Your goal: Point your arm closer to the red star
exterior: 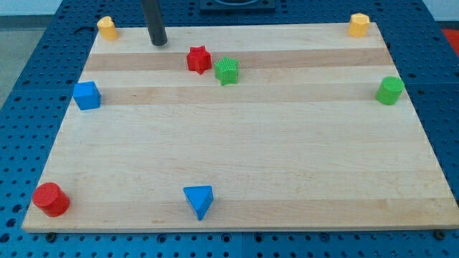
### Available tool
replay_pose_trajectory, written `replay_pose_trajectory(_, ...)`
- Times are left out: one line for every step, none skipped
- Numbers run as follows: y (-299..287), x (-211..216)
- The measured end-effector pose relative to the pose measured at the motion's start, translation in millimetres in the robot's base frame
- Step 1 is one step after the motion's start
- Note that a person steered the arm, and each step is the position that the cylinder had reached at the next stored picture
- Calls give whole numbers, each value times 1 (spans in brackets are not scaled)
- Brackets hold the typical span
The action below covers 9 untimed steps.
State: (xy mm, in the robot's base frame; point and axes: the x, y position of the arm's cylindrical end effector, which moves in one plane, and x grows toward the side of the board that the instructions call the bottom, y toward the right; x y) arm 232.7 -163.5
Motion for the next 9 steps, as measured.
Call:
replay_pose_trajectory(16,0)
replay_pose_trajectory(38,0)
replay_pose_trajectory(53,0)
replay_pose_trajectory(63,0)
replay_pose_trajectory(94,4)
replay_pose_trajectory(115,13)
replay_pose_trajectory(115,20)
replay_pose_trajectory(115,25)
replay_pose_trajectory(119,26)
